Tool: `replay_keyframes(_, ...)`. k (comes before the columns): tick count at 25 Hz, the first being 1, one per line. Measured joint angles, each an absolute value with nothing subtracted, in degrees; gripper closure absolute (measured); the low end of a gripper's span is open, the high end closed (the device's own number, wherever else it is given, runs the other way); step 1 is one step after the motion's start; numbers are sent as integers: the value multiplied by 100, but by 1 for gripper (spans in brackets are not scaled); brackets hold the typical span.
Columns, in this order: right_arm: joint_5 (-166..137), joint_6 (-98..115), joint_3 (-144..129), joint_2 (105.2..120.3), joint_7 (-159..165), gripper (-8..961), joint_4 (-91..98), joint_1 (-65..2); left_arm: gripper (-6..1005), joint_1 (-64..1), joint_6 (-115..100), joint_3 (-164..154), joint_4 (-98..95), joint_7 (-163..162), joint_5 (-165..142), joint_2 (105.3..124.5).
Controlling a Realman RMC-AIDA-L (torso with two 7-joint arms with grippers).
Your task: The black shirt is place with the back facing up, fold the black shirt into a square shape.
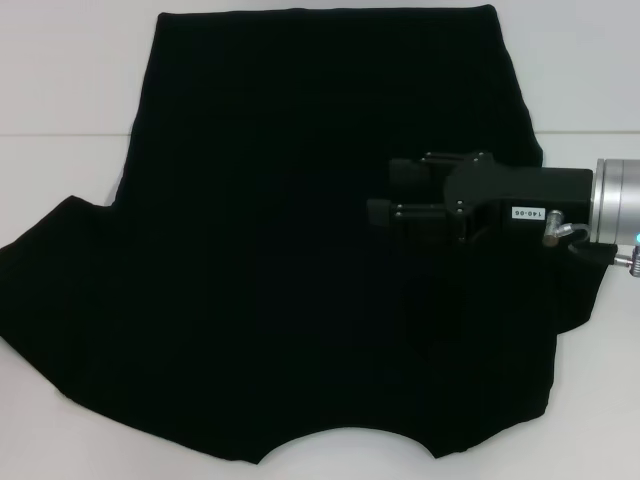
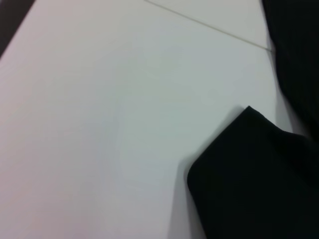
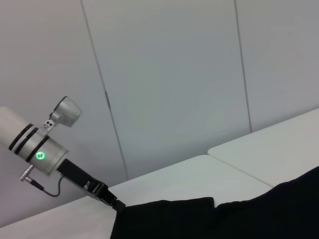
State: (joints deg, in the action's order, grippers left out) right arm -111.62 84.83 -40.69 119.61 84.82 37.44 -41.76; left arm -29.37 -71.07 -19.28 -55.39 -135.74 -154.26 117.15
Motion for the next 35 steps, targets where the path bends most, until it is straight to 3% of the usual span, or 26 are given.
replay_keyframes(16,-11162,8436,-4069,11965,8481,171,3722,-4228,998,-2980,-7442,-1945,-5593,-13445,-15112,11721)
replay_keyframes(24,-11162,8473,-4061,11966,8396,174,3717,-4155,998,-3682,-7469,-1979,-5073,-13025,-14921,11691)
replay_keyframes(29,-11162,8481,-4054,11964,8393,175,3717,-4130,998,-4079,-7514,-2242,-4745,-12600,-14512,11858)
replay_keyframes(35,-11162,8499,-4066,11961,8383,176,3729,-4129,991,-3969,-7547,-3112,-4700,-12300,-14142,12202)
